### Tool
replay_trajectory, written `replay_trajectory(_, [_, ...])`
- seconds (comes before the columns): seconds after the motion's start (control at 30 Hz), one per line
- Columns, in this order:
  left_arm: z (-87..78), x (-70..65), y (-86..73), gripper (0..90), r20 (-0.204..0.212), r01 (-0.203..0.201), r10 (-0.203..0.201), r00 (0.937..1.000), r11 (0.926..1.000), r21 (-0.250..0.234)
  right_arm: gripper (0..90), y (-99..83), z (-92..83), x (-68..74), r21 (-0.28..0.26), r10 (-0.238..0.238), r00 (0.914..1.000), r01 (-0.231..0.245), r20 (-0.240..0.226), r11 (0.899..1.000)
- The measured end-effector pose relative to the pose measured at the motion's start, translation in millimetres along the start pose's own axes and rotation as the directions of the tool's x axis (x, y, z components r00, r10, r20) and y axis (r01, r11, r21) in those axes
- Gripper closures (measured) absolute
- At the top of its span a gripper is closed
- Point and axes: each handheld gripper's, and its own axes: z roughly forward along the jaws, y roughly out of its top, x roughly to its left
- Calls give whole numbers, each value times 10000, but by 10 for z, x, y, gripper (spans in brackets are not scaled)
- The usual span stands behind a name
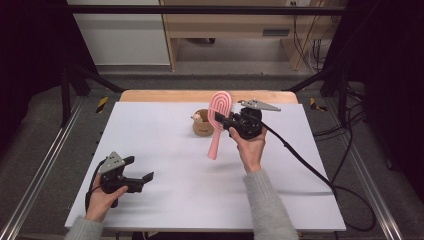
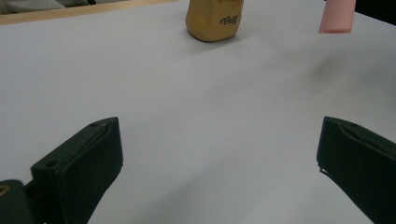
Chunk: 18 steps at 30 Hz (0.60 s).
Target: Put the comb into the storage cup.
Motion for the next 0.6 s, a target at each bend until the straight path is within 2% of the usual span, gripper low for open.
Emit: replay_trajectory(0.6, [-11,15,-3,5,51,119,-118,9999,9999,-67,630,189,120,8,-148,-250,9992,254,303,9996])
